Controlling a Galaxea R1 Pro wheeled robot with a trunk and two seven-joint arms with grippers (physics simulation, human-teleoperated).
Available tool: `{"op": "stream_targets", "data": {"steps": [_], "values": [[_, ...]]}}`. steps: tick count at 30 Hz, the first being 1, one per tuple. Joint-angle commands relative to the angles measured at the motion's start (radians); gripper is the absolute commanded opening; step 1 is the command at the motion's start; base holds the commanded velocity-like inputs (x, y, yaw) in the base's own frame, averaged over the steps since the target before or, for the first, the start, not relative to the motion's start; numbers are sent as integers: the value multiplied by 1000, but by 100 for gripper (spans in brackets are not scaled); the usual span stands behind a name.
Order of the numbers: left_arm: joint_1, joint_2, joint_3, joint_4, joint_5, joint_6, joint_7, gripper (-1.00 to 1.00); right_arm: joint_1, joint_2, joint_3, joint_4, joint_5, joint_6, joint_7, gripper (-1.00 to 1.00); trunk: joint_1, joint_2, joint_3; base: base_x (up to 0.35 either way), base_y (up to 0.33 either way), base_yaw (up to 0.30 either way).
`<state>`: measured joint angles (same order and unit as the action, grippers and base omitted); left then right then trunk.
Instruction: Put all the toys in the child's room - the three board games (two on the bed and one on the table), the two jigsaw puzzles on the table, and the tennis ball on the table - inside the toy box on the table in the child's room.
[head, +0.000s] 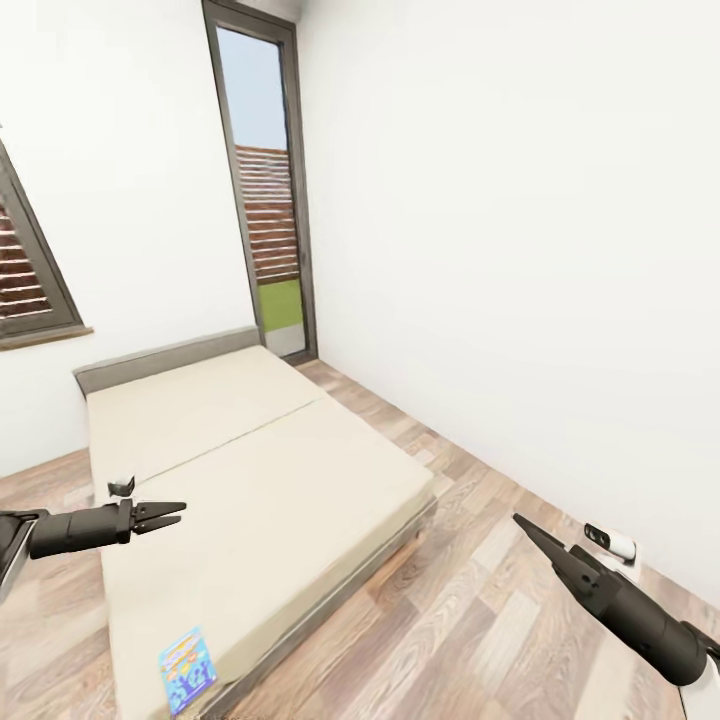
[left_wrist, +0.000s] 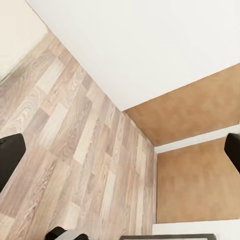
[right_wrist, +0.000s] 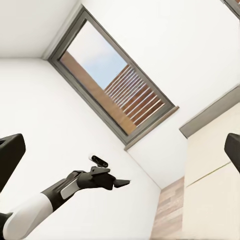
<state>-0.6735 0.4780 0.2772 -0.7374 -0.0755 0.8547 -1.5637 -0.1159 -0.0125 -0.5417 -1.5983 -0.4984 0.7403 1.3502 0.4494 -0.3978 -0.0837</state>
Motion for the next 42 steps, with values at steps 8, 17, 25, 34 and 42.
{"op": "stream_targets", "data": {"steps": [8,17,25,34,42], "values": [[-1,-1,3,0,-7,10,-7,100,-1,0,0,0,-3,9,1,100,1,-2,-2,0,-53,281],[-1,-1,4,0,-7,10,-7,100,-1,0,0,0,-3,9,1,100,1,-2,-2,0,-6,282],[-1,-1,4,0,-7,10,-7,100,-1,0,1,0,-3,10,1,100,1,-2,-2,0,-1,282],[-1,-1,3,0,-8,10,-7,100,-1,0,2,0,-3,12,1,100,1,-2,-2,0,0,282],[-1,-1,4,0,-8,10,-7,100,-1,0,2,0,-3,13,1,100,1,-2,-2,0,0,281]]}}
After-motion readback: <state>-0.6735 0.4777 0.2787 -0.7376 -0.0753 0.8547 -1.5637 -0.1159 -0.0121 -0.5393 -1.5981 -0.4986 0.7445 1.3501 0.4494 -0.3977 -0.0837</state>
